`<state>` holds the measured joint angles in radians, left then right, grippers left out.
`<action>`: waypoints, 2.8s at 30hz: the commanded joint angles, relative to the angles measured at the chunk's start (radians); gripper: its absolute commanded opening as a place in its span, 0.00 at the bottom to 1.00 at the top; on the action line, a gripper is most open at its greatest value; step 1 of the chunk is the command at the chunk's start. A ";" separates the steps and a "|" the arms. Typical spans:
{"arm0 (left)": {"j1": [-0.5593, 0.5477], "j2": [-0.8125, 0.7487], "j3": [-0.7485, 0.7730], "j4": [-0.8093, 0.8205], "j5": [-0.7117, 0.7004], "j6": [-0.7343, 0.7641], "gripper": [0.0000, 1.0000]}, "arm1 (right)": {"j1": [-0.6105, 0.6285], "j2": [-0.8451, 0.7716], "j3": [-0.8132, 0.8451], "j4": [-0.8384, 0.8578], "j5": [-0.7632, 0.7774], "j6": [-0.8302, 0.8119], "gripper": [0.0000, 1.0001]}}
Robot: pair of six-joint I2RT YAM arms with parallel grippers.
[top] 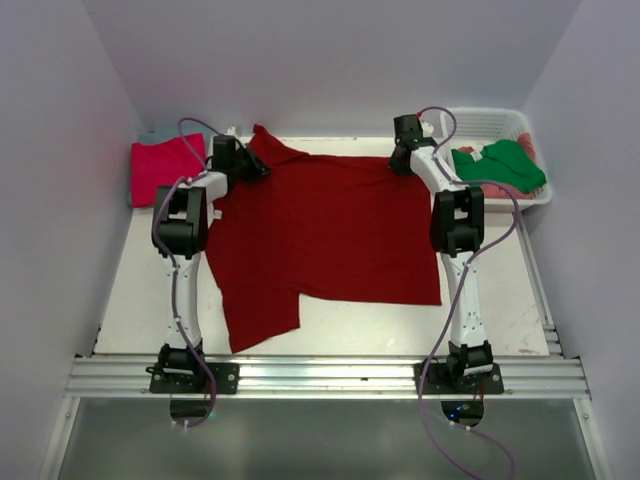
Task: Fold and stack the t-shirts
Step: Flatten out the tshirt, then grap the side of the flattened tshirt closest away from the robot with both arms
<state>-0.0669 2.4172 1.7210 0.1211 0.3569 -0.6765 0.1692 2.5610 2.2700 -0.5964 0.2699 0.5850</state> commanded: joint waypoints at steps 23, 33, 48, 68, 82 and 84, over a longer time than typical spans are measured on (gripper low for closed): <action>0.022 -0.541 -0.360 0.513 -0.002 0.107 0.85 | 0.042 -0.525 -0.751 1.020 -0.014 -0.254 0.43; 0.032 -0.181 0.003 0.178 -0.048 0.042 0.86 | 0.116 -0.852 -0.996 0.928 -0.262 -0.241 0.48; 0.058 0.115 0.362 0.149 -0.164 -0.020 1.00 | 0.234 -1.291 -1.457 0.765 -0.382 -0.266 0.54; -0.164 -0.895 -0.681 -0.108 -0.387 0.046 0.92 | 0.253 -1.446 -1.471 0.457 -0.190 -0.211 0.58; -0.387 -1.227 -0.745 -1.011 -0.461 0.178 0.84 | 0.251 -1.371 -1.431 0.310 -0.166 -0.090 0.68; -0.392 -1.233 -0.745 -1.063 -0.458 0.166 0.81 | 0.251 -1.357 -1.420 0.284 -0.170 -0.090 0.70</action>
<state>-0.4469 1.2358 0.9672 -0.7525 -0.0971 -0.5297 0.4187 1.1828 0.8001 -0.2550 0.0875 0.4717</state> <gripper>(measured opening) 0.824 0.691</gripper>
